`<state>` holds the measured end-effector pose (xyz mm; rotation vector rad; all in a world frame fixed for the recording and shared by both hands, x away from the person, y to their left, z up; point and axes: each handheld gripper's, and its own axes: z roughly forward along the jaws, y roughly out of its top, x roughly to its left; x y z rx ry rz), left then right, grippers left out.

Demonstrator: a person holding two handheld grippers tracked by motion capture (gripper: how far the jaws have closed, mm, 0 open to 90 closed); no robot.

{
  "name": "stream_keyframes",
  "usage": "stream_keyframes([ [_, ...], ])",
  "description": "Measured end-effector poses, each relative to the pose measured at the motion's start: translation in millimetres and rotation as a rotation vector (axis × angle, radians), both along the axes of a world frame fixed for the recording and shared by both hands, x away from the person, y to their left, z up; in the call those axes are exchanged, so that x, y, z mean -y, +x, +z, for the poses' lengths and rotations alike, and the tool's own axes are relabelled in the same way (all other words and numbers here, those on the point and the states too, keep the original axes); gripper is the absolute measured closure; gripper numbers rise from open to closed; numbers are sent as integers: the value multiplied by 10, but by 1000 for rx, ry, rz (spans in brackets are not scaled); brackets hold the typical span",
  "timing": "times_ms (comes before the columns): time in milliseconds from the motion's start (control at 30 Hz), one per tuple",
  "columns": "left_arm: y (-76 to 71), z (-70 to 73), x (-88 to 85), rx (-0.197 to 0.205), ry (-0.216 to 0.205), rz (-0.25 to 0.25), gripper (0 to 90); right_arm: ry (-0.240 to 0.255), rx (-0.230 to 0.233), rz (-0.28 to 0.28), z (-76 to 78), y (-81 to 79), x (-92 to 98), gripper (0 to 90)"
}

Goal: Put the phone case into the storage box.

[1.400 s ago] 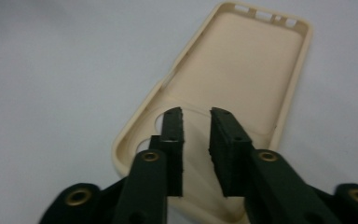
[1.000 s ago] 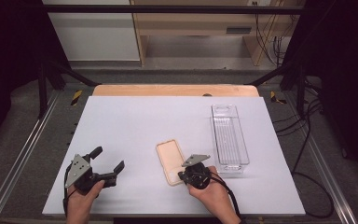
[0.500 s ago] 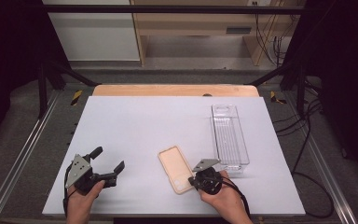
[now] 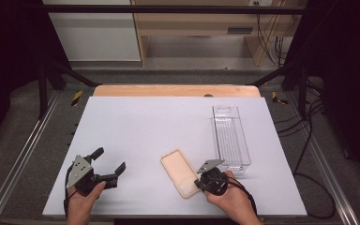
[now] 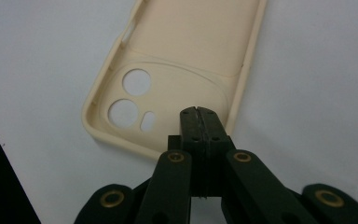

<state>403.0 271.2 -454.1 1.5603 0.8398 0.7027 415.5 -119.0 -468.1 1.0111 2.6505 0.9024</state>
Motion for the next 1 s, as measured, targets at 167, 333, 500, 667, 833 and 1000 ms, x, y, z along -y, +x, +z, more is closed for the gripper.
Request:
stream_keyframes([
  [167, 2, -3, 5, -3, 5, -3, 12, -25, -12, 4, 21, 14, 34, 900],
  [333, 1, -2, 6, -3, 6, -6, 12, -43, -16, 1, 32, 33, 76, 900],
  [500, 2, -3, 6, -4, 5, -7, 12, -60, -12, 1, 40, 51, 122, 900],
  [667, 3, -5, 15, -5, 8, -9, 12, -56, -17, -2, 40, 63, 158, 900],
  [833, 3, -6, 18, -5, 10, -12, 12, -60, -18, 2, 42, 83, 171, 900],
  [1000, 3, -6, 18, -5, 11, -13, 13, -57, -16, -6, 38, 87, 177, 900],
])
